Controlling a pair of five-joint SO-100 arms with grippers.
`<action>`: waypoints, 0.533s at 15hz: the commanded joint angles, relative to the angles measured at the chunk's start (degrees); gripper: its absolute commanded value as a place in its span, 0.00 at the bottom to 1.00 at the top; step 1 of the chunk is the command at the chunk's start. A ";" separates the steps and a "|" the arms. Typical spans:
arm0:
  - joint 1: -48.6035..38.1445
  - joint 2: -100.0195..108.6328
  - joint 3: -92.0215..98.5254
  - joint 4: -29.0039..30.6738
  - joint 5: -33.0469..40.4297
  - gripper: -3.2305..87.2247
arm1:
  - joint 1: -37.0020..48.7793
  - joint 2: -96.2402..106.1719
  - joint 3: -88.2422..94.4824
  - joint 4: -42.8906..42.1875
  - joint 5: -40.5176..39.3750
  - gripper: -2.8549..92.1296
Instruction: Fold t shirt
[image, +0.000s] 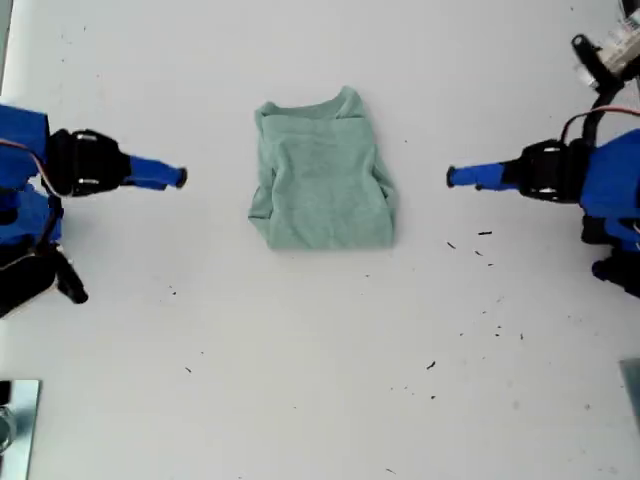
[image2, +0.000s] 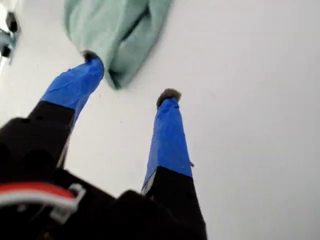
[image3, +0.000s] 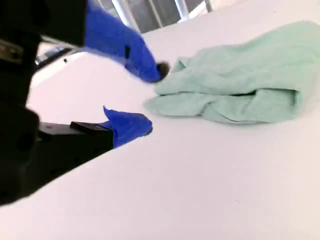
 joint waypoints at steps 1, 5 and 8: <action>8.96 23.73 13.27 3.34 -9.14 0.03 | -0.97 0.70 5.54 2.64 2.11 0.25; 13.89 27.51 20.83 2.64 -15.12 0.10 | -0.09 0.79 10.11 6.94 0.26 0.23; 13.71 27.51 20.13 3.60 -14.15 0.16 | 0.09 0.79 10.11 6.94 -8.26 0.23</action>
